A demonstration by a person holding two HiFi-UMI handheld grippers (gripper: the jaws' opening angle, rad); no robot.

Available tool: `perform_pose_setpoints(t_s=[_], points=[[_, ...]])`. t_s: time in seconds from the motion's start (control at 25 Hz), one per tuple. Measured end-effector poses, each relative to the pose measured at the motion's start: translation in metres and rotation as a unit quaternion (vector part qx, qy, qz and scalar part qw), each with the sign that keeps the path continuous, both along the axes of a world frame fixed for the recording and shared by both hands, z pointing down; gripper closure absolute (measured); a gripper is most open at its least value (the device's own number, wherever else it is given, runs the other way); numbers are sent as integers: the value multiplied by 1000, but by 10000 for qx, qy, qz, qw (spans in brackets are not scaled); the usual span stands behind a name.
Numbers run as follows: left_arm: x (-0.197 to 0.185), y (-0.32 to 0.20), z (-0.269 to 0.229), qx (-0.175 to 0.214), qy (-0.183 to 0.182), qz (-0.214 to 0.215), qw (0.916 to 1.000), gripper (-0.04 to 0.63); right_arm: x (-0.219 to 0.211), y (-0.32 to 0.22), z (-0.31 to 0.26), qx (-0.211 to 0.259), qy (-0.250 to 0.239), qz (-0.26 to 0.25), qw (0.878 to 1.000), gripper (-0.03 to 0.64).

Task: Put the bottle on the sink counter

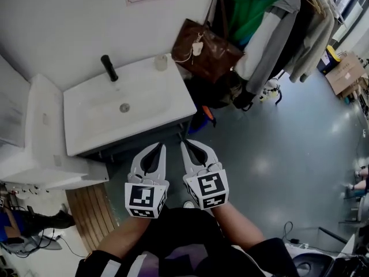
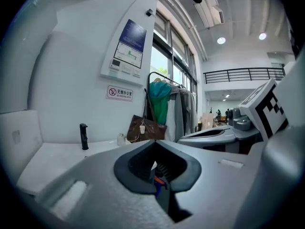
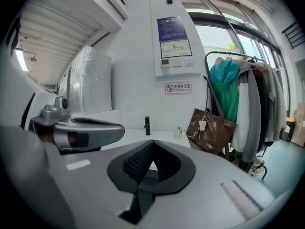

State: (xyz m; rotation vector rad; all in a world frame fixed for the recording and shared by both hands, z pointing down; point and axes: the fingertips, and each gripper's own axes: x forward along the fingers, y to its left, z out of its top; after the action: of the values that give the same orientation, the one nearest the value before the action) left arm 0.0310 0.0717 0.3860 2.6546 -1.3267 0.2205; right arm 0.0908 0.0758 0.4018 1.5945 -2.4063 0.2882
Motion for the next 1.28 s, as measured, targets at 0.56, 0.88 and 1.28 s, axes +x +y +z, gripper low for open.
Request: perform_pose_setpoints(t_s=[0.56, 0.88, 1.28], points=[[28, 134, -11, -15, -142, -280, 9995, 595, 30, 122, -25, 101, -238, -429, 9987, 620], [4, 173, -3, -147, -183, -489, 9985, 595, 19, 165, -19, -69, -297, -538, 9981, 620], [-13, 188, 12, -267, -219, -599, 9976, 595, 8, 185, 4, -278, -291, -569, 9976, 618]])
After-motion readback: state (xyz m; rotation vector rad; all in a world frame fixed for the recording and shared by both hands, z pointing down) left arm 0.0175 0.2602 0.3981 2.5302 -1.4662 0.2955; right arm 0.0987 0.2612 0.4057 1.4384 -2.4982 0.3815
